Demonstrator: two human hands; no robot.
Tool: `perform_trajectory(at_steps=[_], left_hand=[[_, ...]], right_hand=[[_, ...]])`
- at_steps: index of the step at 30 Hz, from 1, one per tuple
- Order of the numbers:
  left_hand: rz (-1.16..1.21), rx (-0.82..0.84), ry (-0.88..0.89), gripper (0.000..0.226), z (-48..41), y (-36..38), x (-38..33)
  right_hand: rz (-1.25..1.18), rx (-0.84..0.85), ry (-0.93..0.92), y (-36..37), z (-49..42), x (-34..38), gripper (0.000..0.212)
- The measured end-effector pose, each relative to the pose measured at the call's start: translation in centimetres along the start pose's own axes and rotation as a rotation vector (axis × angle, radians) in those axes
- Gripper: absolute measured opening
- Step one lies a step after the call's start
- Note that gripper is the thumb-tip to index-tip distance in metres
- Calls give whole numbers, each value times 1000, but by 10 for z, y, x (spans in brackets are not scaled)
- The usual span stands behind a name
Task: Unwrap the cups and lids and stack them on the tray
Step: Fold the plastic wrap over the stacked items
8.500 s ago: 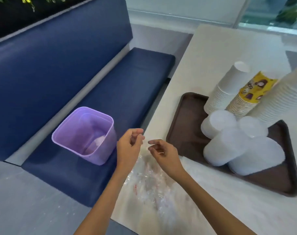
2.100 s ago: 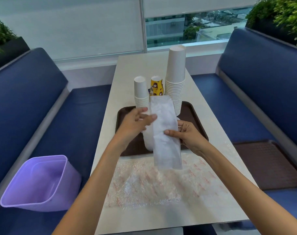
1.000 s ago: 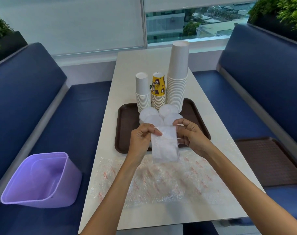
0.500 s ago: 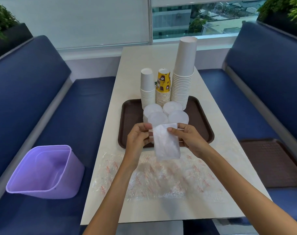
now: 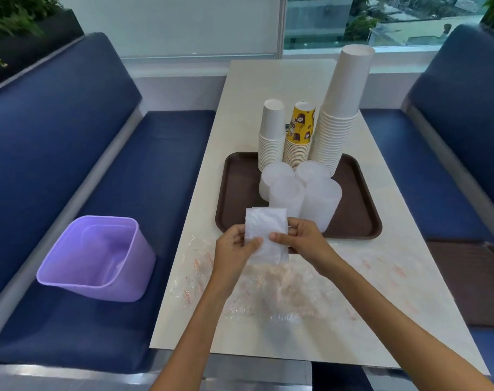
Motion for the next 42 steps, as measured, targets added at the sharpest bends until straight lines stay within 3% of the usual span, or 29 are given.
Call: perform_trajectory(at_steps=[6, 12, 15, 22, 27, 33, 35, 39, 42], left_hand=[[105, -144, -12, 48, 9, -40, 18], [30, -228, 84, 30, 9, -90, 25], [-41, -285, 82, 34, 4, -118, 29], [-44, -513, 113, 28, -25, -206, 25], [-196, -722, 151, 24, -57, -289, 14], [-305, -895, 35, 19, -85, -367, 24], [-298, -886, -50, 23, -98, -382, 34], [-311, -773, -303, 56, -113, -392, 59], [-351, -796, -296, 57, -111, -390, 60]], right_hand=[[38, 63, 41, 38, -15, -14, 25], [134, 143, 82, 94, -43, -19, 16], [204, 183, 66, 129, -61, -15, 14], [378, 218, -61, 216, -109, 12, 35], [423, 280, -85, 261, -138, 11, 42], [438, 316, -102, 280, -161, -2, 33], [416, 311, -94, 278, -165, -5, 31], [385, 300, -89, 272, -171, -11, 30], [348, 301, -99, 266, -171, -11, 24]])
Point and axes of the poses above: each hand's wrist, its own z-axis away from the middle knuckle, its own y-axis out of the palm, x = y × z, the point moved 7 cm from there along -z, towards the middle knuckle, and after that the axes turned 12 degrees about z, right-handed, at the moved point
